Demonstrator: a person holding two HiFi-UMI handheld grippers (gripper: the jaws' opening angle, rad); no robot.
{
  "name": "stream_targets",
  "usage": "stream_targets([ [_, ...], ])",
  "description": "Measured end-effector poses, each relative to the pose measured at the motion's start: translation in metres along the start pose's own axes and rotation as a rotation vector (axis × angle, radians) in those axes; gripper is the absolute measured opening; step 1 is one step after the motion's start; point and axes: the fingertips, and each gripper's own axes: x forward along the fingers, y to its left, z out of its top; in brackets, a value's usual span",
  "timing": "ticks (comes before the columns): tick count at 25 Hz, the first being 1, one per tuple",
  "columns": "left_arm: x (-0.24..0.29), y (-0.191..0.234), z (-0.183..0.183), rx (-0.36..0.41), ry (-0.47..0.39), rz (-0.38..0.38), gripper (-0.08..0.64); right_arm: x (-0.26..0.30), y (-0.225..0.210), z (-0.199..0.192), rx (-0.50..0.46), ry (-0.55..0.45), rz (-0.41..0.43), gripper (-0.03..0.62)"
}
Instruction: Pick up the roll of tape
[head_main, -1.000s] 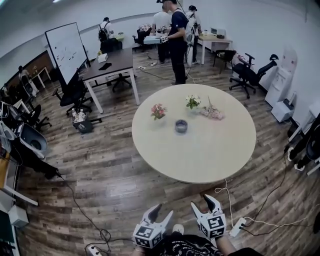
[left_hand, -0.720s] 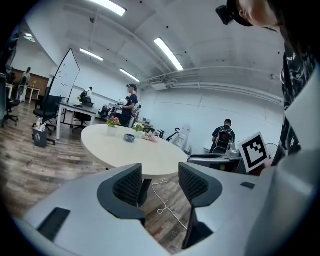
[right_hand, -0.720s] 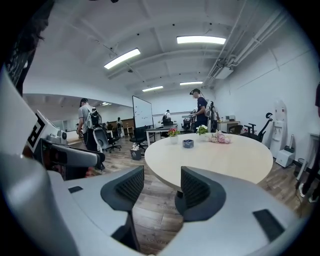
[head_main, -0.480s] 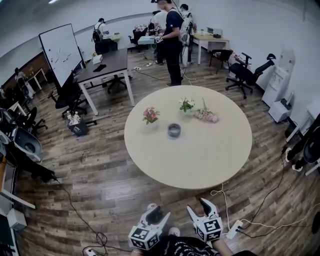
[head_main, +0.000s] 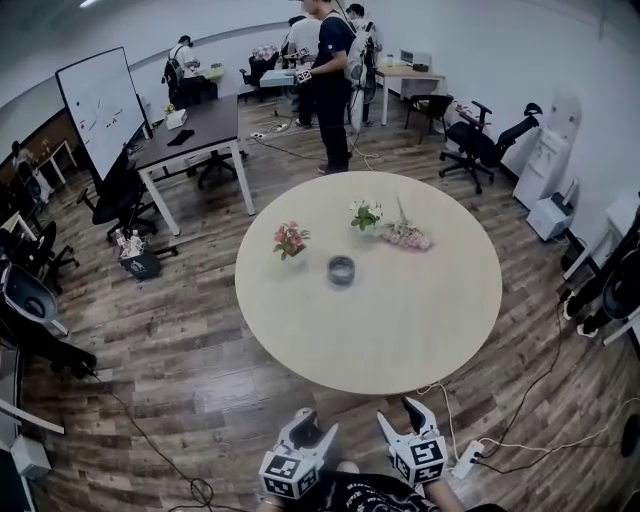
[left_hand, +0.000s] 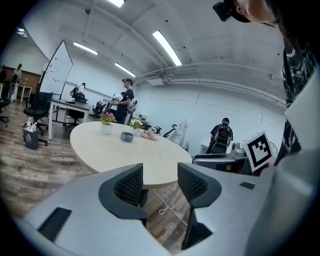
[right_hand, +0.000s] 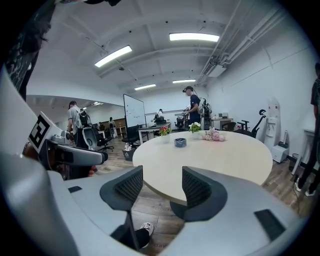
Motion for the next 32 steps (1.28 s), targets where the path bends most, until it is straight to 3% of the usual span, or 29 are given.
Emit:
stream_targets([
  [15, 0.094, 0.116, 0.079, 0.07, 0.041, -0.131, 0.235, 0.135, -0.011, 0.063, 0.023, 0.011, -0.101, 0.252],
  [21, 0.112, 0.164, 0.117, 0.108, 0.03, -0.148, 0.235, 0.183, 0.0, 0.089, 0.035, 0.0, -0.125, 0.252],
  [27, 0.127, 0.19, 0.132, 0.138, 0.023, -0.175, 0.235, 0.217, 0.012, 0.109, 0.074, -0.035, -0.101, 0.252],
  [32, 0.132, 0.203, 0.137, 0.133, 0.016, -0.144, 0.235, 0.233, 0.012, 0.112, 0.07, -0.014, -0.089, 0.252],
])
